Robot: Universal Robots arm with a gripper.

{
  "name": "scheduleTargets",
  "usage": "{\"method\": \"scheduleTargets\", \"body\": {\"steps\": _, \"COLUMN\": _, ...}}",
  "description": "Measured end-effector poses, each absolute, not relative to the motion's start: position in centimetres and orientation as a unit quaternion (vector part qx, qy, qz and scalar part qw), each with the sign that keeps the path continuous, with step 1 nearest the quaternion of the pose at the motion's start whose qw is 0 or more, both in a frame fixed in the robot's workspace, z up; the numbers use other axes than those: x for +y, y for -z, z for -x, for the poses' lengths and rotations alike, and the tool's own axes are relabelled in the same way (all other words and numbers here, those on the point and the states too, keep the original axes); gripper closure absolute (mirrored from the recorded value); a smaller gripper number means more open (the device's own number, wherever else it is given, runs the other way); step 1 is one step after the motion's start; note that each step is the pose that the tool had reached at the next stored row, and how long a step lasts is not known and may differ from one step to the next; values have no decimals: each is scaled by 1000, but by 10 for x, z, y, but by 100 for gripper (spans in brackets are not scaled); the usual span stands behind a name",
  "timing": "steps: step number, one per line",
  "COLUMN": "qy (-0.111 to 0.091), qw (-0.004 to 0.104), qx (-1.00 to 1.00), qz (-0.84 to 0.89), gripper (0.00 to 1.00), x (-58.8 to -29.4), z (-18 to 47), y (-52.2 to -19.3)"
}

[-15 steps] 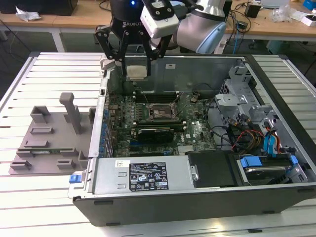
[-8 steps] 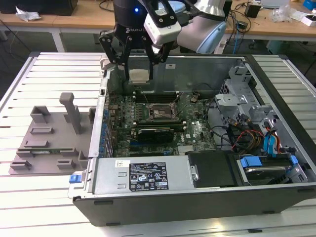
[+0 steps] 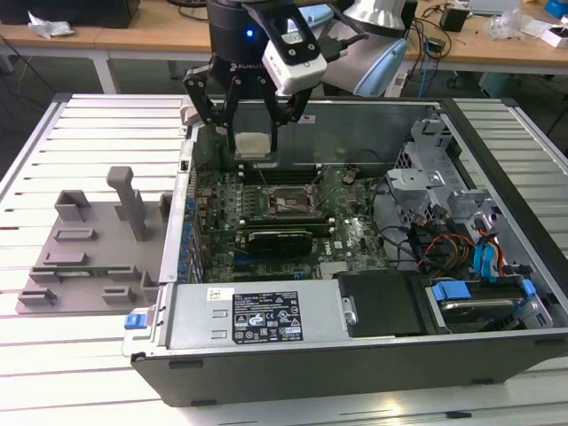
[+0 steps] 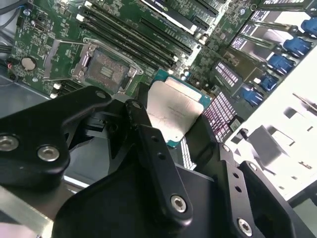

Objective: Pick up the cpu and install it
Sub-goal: 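Pick up the cpu and move it towards the insertion slot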

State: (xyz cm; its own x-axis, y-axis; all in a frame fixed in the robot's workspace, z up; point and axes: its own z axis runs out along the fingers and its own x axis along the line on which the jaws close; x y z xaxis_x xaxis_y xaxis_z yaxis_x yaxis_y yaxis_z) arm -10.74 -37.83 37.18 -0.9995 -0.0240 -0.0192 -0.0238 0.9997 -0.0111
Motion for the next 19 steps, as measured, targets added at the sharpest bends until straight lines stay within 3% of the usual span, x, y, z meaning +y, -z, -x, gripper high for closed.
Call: {"method": "scheduleTargets", "body": {"steps": 19, "qy": 5, "qw": 10, "qx": 1000, "qz": 12, "gripper": 45, "x": -378, "z": 102, "y": -359}}
